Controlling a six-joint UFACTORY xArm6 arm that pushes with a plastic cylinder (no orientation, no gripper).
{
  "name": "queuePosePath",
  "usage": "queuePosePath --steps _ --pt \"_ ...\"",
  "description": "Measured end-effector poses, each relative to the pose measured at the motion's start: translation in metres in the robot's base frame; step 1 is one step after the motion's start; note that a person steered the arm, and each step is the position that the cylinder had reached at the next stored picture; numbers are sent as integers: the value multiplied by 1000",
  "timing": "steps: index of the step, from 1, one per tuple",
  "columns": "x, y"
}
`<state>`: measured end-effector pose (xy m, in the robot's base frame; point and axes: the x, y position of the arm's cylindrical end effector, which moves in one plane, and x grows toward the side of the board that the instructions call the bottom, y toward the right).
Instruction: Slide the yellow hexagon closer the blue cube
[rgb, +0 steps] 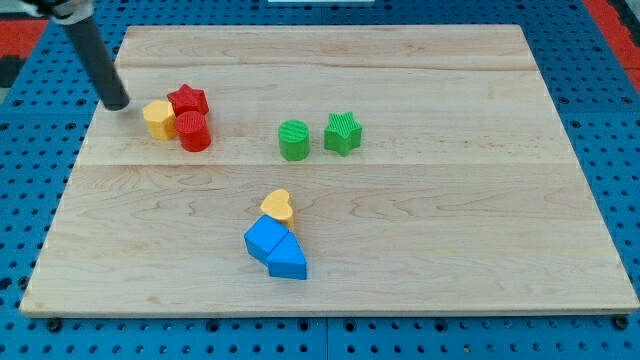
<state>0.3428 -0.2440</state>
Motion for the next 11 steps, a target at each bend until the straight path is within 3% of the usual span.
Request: queuePosePath --steps 1,3,7,9,11 --pt "2 34" --pt "53 78" --pt "95 33" --pt "101 76" --pt "140 123"
